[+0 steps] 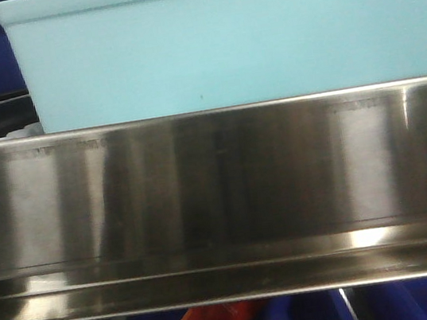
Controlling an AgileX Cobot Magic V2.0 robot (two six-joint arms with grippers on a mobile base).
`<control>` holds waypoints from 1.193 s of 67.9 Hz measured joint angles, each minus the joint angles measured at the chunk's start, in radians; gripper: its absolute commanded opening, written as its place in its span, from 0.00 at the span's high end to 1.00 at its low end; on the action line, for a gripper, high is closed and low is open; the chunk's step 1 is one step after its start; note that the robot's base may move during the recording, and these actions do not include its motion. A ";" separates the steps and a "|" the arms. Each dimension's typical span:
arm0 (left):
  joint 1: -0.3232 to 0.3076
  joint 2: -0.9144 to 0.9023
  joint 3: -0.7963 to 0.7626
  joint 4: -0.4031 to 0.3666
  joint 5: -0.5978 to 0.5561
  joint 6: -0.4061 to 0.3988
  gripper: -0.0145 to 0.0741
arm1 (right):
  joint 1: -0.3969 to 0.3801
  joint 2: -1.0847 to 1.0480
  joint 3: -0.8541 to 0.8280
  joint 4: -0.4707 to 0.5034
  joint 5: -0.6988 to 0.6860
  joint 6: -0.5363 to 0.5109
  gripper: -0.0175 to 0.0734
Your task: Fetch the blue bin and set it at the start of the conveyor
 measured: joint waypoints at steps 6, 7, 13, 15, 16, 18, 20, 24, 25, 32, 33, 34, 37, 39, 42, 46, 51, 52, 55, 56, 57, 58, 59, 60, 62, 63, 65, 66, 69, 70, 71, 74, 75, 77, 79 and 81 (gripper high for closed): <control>0.000 0.000 0.000 0.000 0.000 0.000 0.96 | 0.000 0.000 0.000 0.000 0.000 0.000 0.99; 0.000 0.000 0.000 0.000 0.000 0.000 0.96 | 0.000 0.000 0.000 0.000 0.000 0.000 0.99; 0.000 0.000 0.000 0.000 0.000 0.000 0.96 | 0.000 0.000 0.000 0.000 0.000 0.000 0.99; 0.000 0.000 0.000 0.000 0.000 0.000 0.96 | 0.000 0.000 0.000 0.000 0.000 0.000 0.99; 0.000 0.000 0.000 0.000 0.000 0.000 0.96 | 0.000 0.000 0.000 0.000 0.000 0.000 0.99; 0.000 0.000 0.000 0.000 0.000 0.000 0.96 | 0.000 0.000 0.000 0.000 0.000 0.000 0.99; 0.000 0.000 0.000 0.000 0.000 0.000 0.96 | 0.000 0.000 0.000 0.000 0.000 0.000 0.99; 0.000 0.000 0.000 0.000 0.000 0.000 0.96 | 0.000 0.000 0.000 0.000 0.000 0.000 0.99; 0.000 0.000 0.000 0.000 0.000 0.000 0.96 | 0.000 0.000 0.000 0.000 0.000 0.000 0.99; 0.000 0.000 0.000 0.000 0.000 0.000 0.96 | 0.000 0.000 0.000 0.000 0.000 0.000 0.99; 0.000 0.000 0.000 0.000 0.000 0.000 0.96 | 0.000 0.000 0.000 0.000 0.000 0.000 0.99; 0.000 0.000 0.000 0.000 0.000 0.000 0.96 | 0.000 0.000 0.000 0.000 0.000 0.000 0.99; 0.000 0.000 0.000 0.000 -0.002 0.000 0.96 | 0.000 0.000 0.000 0.000 0.000 0.000 0.99; 0.000 0.000 0.000 0.000 -0.005 0.000 0.96 | 0.000 0.000 0.000 0.000 0.000 0.000 0.99; 0.000 0.000 0.000 0.000 -0.010 0.000 0.96 | 0.000 0.000 0.000 0.000 -0.001 0.000 0.99; 0.000 0.000 0.000 0.000 -0.017 0.000 0.96 | 0.000 0.000 0.000 0.000 -0.012 0.000 0.99; 0.000 0.000 0.000 0.000 -0.026 0.000 0.96 | 0.000 0.000 0.000 0.000 -0.028 0.000 0.99; 0.000 0.000 0.000 0.000 -0.029 0.000 0.96 | 0.000 0.000 0.000 0.000 -0.032 0.000 0.99; 0.000 0.000 0.000 0.000 -0.034 0.000 0.96 | 0.000 0.000 0.000 0.000 -0.035 0.000 0.99; 0.000 0.000 0.000 0.000 -0.033 0.000 0.96 | 0.000 0.000 0.000 0.000 -0.037 0.000 0.99; 0.000 0.000 0.000 0.000 -0.036 0.000 0.96 | 0.000 0.000 0.000 0.000 -0.037 0.000 0.99; 0.000 0.000 0.000 0.000 -0.038 0.000 0.96 | 0.000 0.000 0.000 0.000 -0.037 0.000 0.99; 0.000 0.000 0.000 0.000 -0.039 0.000 0.96 | 0.000 0.000 0.000 0.000 -0.039 0.000 0.99; 0.000 0.000 0.000 0.000 -0.040 0.000 0.96 | 0.000 0.000 0.000 0.000 -0.039 0.000 0.99; 0.000 0.000 0.000 0.000 -0.042 0.000 0.96 | 0.000 0.000 0.000 0.000 -0.042 0.000 0.99; 0.000 0.000 0.000 0.000 -0.044 0.000 0.96 | 0.000 0.000 0.000 0.000 -0.042 0.000 0.99; 0.000 0.000 0.000 0.000 -0.044 0.000 0.96 | 0.000 0.000 0.000 0.000 -0.046 0.000 0.99; 0.000 0.000 0.000 0.000 -0.046 0.000 0.96 | 0.000 0.000 0.000 0.000 -0.049 0.000 0.99; 0.000 0.000 0.000 0.000 -0.053 0.000 0.96 | 0.000 0.000 0.000 0.000 -0.065 0.000 0.99; 0.000 0.000 0.000 0.000 -0.056 0.000 0.96 | 0.000 0.000 0.000 0.000 -0.069 0.000 0.99; 0.000 0.000 0.000 0.000 -0.061 0.000 0.96 | 0.000 0.000 0.000 0.002 -0.075 0.000 0.99; 0.000 0.000 0.000 0.000 -0.078 0.000 0.96 | 0.000 0.000 0.000 0.007 -0.093 0.000 0.99; 0.000 0.000 0.000 0.000 -0.083 0.000 0.96 | 0.000 0.000 0.000 0.009 -0.095 0.000 0.99; 0.000 -0.002 0.000 -0.002 -0.091 0.000 0.96 | 0.000 0.000 -0.008 0.011 -0.093 0.000 0.99; 0.000 -0.002 -0.005 -0.002 -0.091 0.000 0.96 | 0.000 0.000 -0.023 0.013 -0.083 0.000 0.99; 0.000 -0.002 -0.017 -0.002 -0.080 0.000 0.96 | 0.000 0.000 -0.045 0.015 -0.057 0.000 0.99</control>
